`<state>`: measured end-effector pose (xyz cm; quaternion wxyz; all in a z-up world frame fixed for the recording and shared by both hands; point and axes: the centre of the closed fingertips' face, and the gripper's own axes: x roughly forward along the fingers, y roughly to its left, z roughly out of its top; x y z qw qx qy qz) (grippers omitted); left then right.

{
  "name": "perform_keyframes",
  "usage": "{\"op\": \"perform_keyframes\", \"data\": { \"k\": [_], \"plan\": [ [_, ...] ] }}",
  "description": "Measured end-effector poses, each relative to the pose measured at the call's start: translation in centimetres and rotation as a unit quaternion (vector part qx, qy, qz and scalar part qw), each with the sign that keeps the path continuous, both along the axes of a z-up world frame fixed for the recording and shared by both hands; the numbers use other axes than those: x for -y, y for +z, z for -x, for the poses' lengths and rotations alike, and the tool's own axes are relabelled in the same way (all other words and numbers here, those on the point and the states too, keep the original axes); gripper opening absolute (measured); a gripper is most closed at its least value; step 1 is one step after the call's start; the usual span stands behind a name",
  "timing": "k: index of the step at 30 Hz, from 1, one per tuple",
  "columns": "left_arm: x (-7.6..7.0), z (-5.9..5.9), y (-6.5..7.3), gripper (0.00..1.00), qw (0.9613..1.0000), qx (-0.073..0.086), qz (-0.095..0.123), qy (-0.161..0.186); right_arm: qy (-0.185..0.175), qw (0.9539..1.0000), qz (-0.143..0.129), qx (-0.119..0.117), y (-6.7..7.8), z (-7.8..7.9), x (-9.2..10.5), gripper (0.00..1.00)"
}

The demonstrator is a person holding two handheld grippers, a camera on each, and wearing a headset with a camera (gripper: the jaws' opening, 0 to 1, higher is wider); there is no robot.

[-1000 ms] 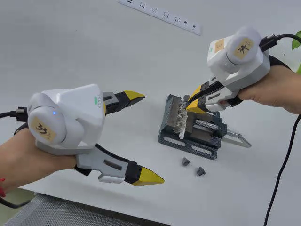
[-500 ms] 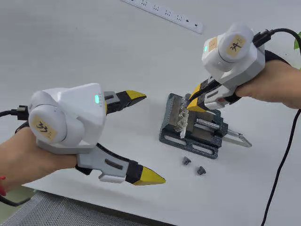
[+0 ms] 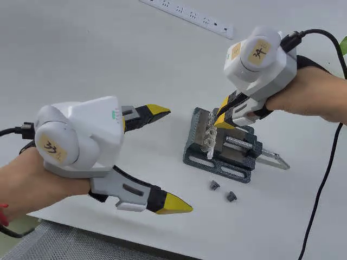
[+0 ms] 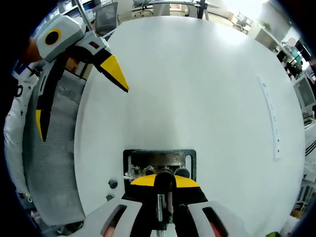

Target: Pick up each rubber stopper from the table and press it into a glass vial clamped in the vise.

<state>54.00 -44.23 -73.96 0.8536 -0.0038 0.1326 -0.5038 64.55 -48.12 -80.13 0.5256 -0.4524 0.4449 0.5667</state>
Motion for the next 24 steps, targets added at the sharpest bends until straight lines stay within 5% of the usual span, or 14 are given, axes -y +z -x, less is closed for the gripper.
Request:
{"op": "perform_keyframes", "data": {
  "k": [24],
  "plan": [
    [0.02,0.05,-0.09,0.99,1.0,-0.003,0.004,0.0,-0.003,0.9998,-0.021,0.001,0.11,0.37,-0.06,0.1]
  ]
}}
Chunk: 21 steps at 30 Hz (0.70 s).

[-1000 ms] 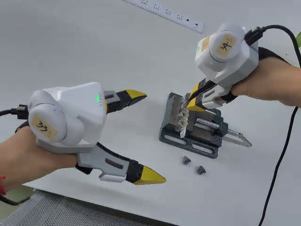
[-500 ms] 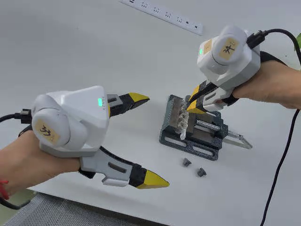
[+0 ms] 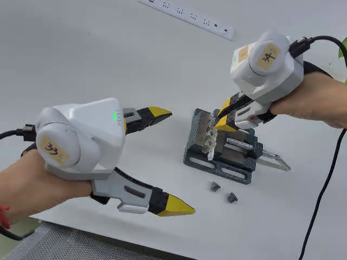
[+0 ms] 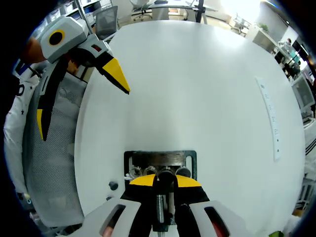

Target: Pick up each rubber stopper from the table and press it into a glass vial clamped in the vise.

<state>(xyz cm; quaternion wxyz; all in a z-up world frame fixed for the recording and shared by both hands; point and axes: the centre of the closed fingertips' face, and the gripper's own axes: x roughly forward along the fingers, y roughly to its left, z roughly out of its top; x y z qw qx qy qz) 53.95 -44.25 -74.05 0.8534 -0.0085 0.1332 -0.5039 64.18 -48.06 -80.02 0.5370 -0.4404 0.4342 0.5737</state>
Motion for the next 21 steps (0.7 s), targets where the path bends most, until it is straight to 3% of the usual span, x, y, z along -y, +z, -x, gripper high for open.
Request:
{"op": "perform_keyframes", "data": {
  "k": [8,14,21],
  "plan": [
    [-0.1,0.0,0.0,0.99,1.0,0.0,0.0,0.001,-0.005,1.0,-0.008,0.003,0.4,-0.1,0.0,0.11],
    [-0.1,0.1,0.0,0.98,1.0,-0.002,0.0,0.0,-0.014,0.9995,-0.027,0.001,1.1,-0.4,-0.3,0.07],
    [-0.1,0.0,-0.1,0.98,1.0,-0.002,0.002,0.001,-0.007,0.9996,-0.027,0.0,1.3,-0.1,-0.2,0.03]
  ]
}}
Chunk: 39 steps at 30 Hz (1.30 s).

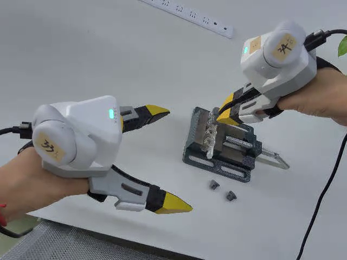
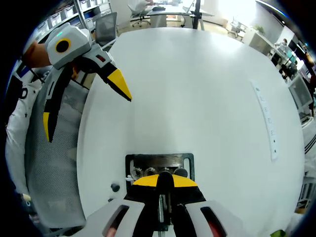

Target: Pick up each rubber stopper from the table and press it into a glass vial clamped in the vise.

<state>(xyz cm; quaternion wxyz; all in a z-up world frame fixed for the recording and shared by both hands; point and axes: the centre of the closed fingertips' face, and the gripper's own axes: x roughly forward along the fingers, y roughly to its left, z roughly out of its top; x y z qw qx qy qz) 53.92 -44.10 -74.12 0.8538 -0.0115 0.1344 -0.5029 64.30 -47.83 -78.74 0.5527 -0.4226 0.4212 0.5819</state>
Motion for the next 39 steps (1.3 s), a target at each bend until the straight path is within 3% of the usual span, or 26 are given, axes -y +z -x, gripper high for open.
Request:
{"op": "perform_keyframes", "data": {
  "k": [19,31,39],
  "plan": [
    [-0.1,-0.1,0.2,0.98,1.0,-0.002,0.005,0.003,0.01,0.9999,0.01,0.0,-0.7,-0.1,0.3,0.02],
    [0.0,-0.3,0.2,0.97,0.9999,-0.002,0.01,0.002,0.041,0.9989,0.021,0.012,-0.8,-0.2,0.3,0.02],
    [-0.1,-0.4,0.1,0.97,0.9999,-0.002,0.011,0.002,0.031,0.999,0.031,0.006,-1.1,-0.4,0.2,0.02]
  ]
}}
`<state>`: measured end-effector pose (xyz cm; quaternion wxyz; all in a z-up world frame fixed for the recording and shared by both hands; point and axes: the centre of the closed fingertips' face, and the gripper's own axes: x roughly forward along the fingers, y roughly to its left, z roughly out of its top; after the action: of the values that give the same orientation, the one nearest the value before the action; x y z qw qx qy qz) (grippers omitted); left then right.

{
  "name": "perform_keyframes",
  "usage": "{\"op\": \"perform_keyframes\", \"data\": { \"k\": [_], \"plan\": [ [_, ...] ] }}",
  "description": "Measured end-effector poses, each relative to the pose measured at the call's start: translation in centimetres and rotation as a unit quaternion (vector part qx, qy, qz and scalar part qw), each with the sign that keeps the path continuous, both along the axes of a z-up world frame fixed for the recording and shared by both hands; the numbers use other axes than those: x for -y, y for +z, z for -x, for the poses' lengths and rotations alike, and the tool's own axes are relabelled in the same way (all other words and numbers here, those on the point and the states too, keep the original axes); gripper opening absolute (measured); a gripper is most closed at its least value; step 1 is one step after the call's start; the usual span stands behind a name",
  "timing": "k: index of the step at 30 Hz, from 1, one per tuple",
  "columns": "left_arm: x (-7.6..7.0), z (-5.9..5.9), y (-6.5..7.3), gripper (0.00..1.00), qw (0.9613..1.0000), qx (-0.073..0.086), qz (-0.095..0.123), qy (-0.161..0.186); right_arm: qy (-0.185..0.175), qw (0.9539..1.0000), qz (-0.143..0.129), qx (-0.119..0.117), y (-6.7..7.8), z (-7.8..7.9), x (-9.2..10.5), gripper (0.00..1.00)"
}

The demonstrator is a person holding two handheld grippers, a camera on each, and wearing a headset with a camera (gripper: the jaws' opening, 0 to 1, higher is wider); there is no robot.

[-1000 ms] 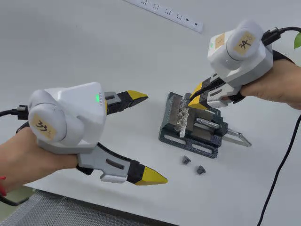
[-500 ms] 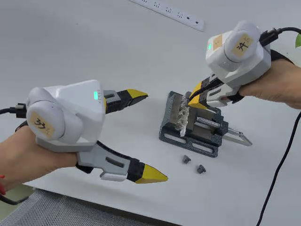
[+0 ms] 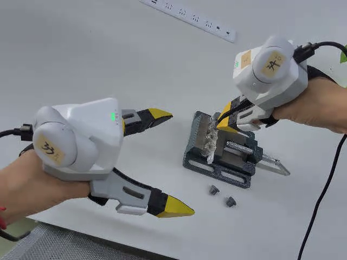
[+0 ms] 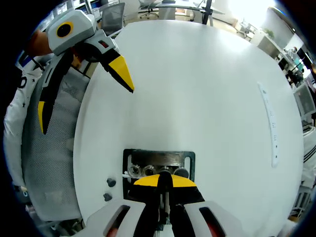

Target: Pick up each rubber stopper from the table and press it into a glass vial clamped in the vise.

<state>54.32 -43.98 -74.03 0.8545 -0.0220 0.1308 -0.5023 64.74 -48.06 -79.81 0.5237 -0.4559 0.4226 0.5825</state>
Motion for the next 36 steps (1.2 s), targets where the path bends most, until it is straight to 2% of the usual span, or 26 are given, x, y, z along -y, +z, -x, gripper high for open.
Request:
{"op": "perform_keyframes", "data": {
  "k": [12,23,28,32,36],
  "plan": [
    [0.11,-0.09,0.12,0.96,1.0,0.002,0.0,-0.002,0.014,0.9996,0.023,-0.005,-0.17,0.25,-0.12,0.01],
    [0.08,0.02,0.05,0.96,1.0,0.0,-0.001,-0.002,0.014,0.9995,0.024,-0.012,-0.24,0.46,-0.13,0.0],
    [0.12,-0.06,0.15,0.95,1.0,-0.001,-0.001,-0.001,0.027,0.999,0.034,-0.011,-0.34,0.36,-0.23,0.0],
    [0.29,-0.21,0.2,0.95,1.0,0.001,-0.003,-0.003,0.041,0.9985,0.037,0.003,-0.48,0.46,-0.21,0.0],
    [0.62,-0.19,0.28,0.95,1.0,0.001,-0.005,-0.007,0.031,0.9989,0.034,0.0,-0.43,0.23,-0.13,0.0]
  ]
}}
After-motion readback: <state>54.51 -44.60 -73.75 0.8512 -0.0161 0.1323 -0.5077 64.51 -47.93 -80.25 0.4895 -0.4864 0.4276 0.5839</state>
